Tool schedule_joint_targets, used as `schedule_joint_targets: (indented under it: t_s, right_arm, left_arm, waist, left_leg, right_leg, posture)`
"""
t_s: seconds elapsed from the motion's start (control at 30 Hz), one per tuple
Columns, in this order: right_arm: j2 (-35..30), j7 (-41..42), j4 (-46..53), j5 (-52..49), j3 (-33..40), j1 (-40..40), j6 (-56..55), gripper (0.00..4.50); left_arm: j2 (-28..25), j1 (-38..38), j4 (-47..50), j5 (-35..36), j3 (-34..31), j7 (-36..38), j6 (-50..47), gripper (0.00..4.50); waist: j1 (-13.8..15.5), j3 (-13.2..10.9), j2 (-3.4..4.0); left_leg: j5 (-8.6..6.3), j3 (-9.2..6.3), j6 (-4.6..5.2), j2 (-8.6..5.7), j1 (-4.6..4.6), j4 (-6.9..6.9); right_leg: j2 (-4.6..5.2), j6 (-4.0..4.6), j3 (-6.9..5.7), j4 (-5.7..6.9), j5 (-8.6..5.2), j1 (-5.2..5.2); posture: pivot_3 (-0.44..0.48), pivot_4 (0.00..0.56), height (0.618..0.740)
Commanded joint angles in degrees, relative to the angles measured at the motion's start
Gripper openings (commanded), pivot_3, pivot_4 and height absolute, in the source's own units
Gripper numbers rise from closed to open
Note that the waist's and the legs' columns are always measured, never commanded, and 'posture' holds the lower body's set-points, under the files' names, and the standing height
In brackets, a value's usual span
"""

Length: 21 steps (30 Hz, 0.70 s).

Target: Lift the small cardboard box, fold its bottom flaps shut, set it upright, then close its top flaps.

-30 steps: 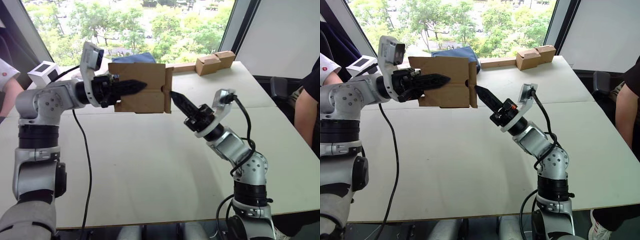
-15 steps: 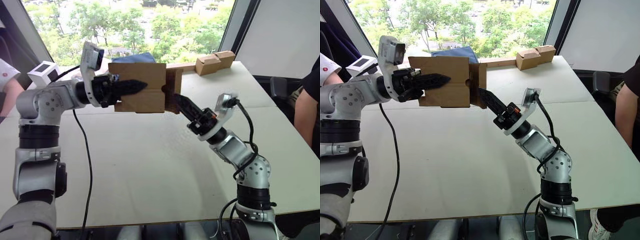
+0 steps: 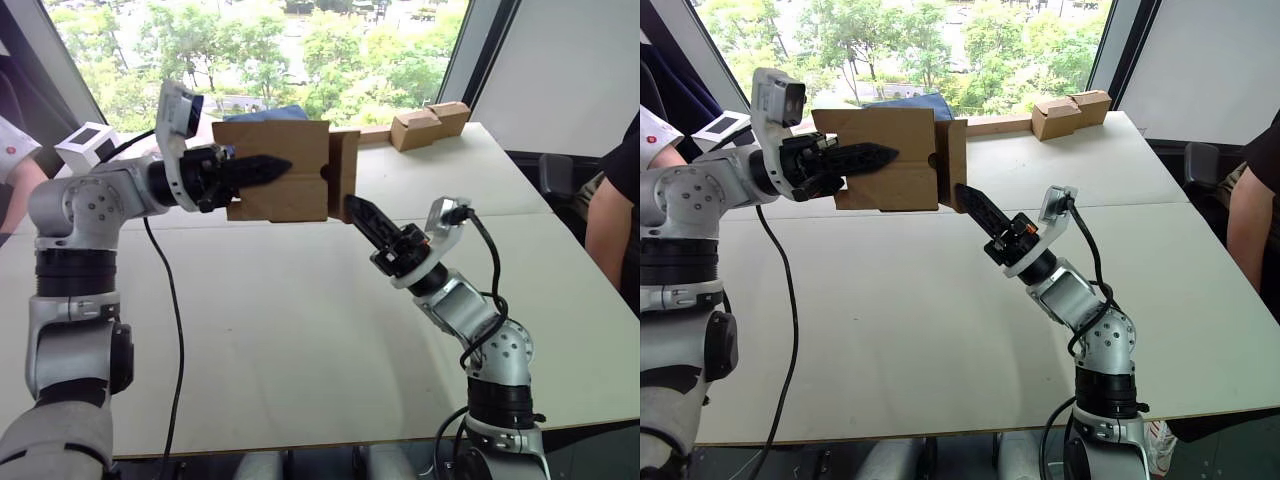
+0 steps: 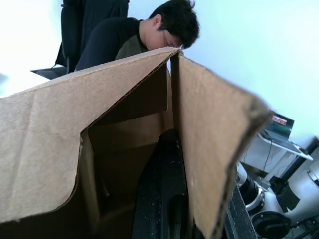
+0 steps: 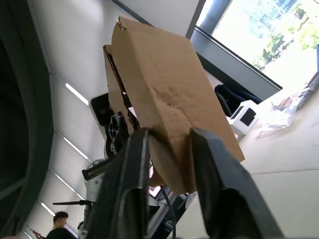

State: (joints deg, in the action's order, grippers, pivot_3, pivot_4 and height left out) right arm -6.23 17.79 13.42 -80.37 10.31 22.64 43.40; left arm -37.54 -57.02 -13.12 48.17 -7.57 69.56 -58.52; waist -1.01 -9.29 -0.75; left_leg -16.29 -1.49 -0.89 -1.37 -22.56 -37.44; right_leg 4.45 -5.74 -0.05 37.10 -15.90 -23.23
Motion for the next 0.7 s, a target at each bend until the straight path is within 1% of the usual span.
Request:
schedule_joint_targets:
  t_s: [0.03,0.7]
  right_arm:
    - [0.68,-0.1,1.98,-1.75,0.11,0.99,-0.61,0.81]
    - [3.07,-1.82,2.69,-2.76,-1.7,2.7,-0.7,0.81]
  left_arm:
    - [-0.15,-1.55,1.29,1.12,-1.49,-0.15,0.03,0.0]
    - [0.45,-0.38,2.46,0.9,-0.88,-0.33,0.34,0.0]
  waist:
    - [-0.01,0.0,0.0]
    - [-0.03,0.0,0.0]
  left_leg:
    - [0.0,0.0,0.0,0.0,0.0,0.0]
    - [0.0,0.0,0.0,0.0,0.0,0.0]
  right_leg:
    - [0.0,0.0,0.0,0.0,0.0,0.0]
    - [0.0,0.0,0.0,0.0,0.0,0.0]
  posture:
    - [0.0,0.15,0.74]
    - [0.0,0.15,0.74]
